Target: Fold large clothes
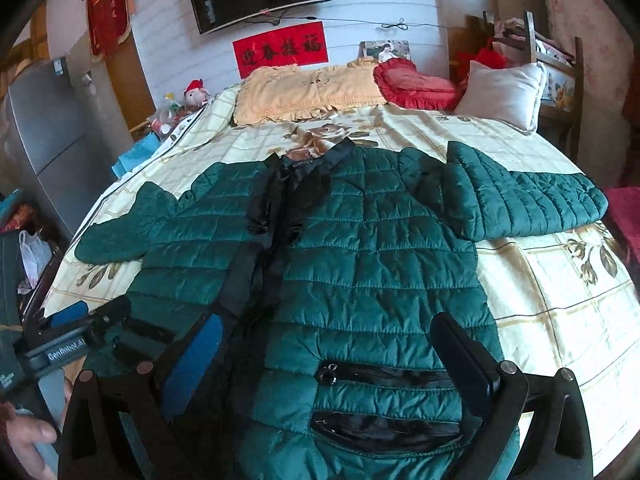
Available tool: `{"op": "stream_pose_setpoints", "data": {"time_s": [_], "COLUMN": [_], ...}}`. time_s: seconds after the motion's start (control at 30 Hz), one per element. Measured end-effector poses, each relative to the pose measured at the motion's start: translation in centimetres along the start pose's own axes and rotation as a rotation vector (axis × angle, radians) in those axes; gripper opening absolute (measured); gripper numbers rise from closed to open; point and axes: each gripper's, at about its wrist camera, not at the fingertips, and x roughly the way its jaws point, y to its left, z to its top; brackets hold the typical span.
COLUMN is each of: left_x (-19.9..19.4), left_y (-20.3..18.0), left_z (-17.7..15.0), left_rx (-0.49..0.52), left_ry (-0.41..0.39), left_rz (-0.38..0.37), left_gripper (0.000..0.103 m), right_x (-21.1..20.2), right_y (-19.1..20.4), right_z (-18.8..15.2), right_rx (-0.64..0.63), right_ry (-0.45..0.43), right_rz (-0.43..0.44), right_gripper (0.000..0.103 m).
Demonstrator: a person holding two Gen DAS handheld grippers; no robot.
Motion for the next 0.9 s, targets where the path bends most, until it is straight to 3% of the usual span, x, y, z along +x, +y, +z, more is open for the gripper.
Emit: {"op": "stream_pose_setpoints", "data": {"time_s": [0.4,0.9], "left_x": [-0.2,-1.2], "left_y": [0.2,-0.5], "left_z": [-0.3,-2.1], "left_rx": [0.002,0.040], "left_ry": [-0.011,0.003], "left_rz": [0.013,0.004], "left_gripper": [0.102,0.102], "right_x": [-6.5,-8.6], "right_y": [0.5,0.7], "right_z": [-1.4,-2.2], "right_rx": [0.010,0.027], "right_ry": [0.032,0.054], "right_rz": [-0.043,-0.099], "right_gripper": [0.103,0.103]}}
